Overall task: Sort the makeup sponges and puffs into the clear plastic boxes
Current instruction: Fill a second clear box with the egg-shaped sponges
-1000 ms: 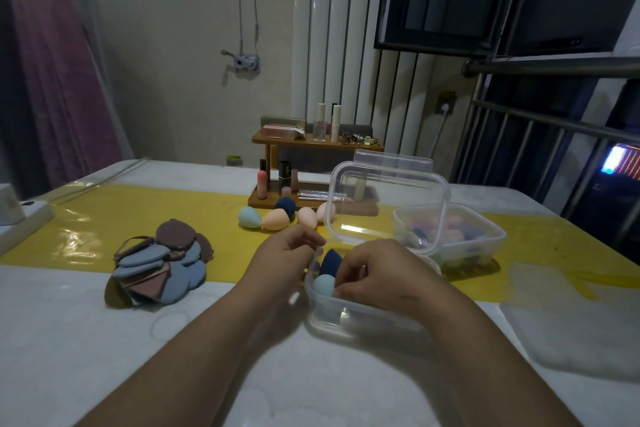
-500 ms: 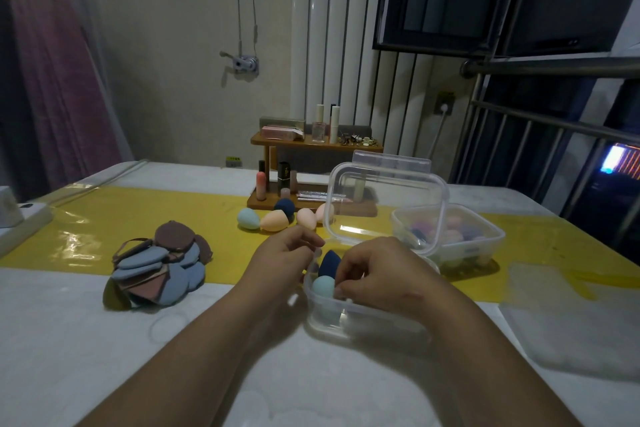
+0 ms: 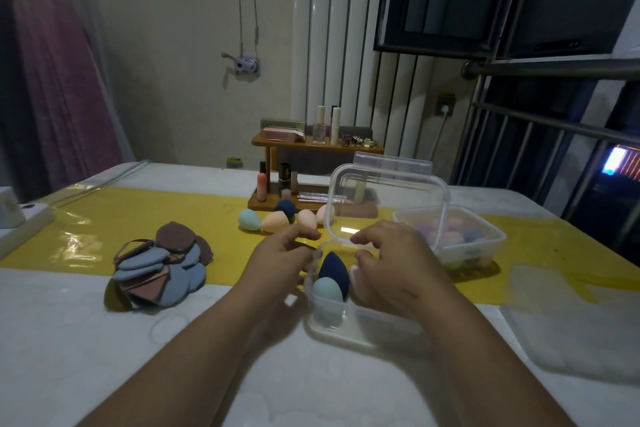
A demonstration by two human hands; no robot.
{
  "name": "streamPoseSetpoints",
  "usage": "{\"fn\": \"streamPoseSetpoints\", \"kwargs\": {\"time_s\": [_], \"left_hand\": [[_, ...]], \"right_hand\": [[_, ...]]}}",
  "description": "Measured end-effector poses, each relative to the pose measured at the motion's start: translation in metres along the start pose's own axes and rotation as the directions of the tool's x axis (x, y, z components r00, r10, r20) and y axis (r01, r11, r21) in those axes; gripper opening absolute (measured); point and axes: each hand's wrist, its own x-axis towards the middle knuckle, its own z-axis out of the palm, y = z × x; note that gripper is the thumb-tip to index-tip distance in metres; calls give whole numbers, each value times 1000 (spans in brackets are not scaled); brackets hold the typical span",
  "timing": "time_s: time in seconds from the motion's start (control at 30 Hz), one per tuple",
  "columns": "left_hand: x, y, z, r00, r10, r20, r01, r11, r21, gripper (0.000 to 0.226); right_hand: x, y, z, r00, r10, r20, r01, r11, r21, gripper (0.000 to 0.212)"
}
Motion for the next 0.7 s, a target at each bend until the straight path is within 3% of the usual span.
{"fn": "streamPoseSetpoints", "kwargs": {"time_s": [0.13,0.23,0.3,0.43,0.6,0.7], "left_hand": [[6,-7,0,999,-15,-42,16,1000,12,28],[12,-12,-3,990,35,-140,-8,983,184,28],[18,-12,-7,983,62,-175,2,940,342,39],[29,-15,-17,994,-41,-100,86,862,500,65],[44,-17,-24,997,-55,-59,80,677,732,63],[52,-8,-21,997,4,-71,59,500,864,54]], "right_hand": [[0,0,1,999,4,42,-2,999,-36,31],[0,-1,1,999,-2,54,4,999,-44,32],[0,0,1,998,-9,61,12,999,-50,33],[0,1,2,998,-18,52,21,998,-62,33],[1,2,1,997,-25,78,30,997,-65,34],[2,3,1,996,-24,87,30,997,-69,33]]}}
